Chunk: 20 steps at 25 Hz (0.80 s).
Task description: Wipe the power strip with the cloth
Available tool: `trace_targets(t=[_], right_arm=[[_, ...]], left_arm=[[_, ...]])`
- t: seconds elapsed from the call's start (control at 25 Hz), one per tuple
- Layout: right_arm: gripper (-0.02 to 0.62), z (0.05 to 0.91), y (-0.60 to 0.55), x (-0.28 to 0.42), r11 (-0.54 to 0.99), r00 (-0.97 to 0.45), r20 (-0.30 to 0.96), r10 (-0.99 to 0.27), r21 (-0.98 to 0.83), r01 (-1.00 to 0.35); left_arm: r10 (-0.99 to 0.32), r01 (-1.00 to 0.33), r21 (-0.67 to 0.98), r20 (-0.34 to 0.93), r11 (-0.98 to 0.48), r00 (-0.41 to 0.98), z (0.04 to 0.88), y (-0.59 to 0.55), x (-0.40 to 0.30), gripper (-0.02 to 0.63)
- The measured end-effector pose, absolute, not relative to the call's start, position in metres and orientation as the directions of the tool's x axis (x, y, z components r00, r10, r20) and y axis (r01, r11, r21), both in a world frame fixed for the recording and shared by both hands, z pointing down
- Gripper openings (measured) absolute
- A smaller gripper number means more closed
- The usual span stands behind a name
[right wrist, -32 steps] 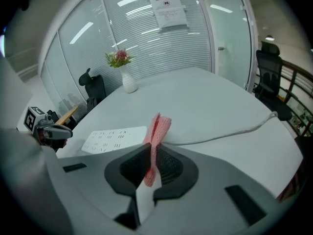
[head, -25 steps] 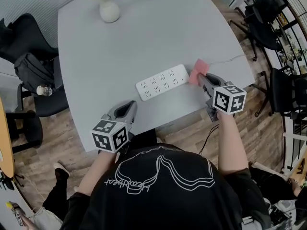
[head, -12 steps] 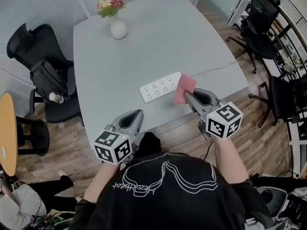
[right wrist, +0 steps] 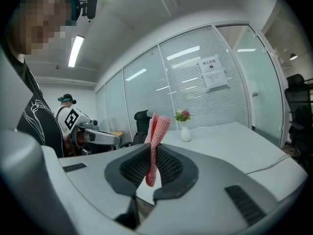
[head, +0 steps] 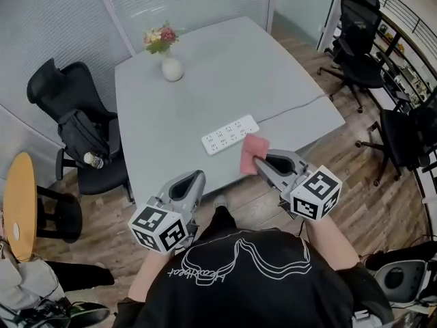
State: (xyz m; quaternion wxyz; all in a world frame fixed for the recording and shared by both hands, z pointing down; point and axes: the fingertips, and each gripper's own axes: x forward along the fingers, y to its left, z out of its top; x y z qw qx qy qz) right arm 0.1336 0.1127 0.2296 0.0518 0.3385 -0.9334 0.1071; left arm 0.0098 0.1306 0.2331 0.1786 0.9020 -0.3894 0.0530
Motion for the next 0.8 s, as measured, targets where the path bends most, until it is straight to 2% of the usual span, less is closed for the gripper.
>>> trace_targets(t=[0.4,0.8], right_arm=[[0.032,0.239,0.137,0.149,0.707,-0.717,0.177,-0.674,-0.125,-0.696],[0.032,0.240,0.143,0.156,0.708,-0.718,0.173,-0.675,-0.124,-0.695]], left_arm=[[-0.666,-0.702,0.264,0.224,-0.661,0.711,0.235,0.152,0.025,0.015],[-0.666,-0.706,0.224,0.235,-0.672,0.708,0.232,0.158,0.036,0.015]])
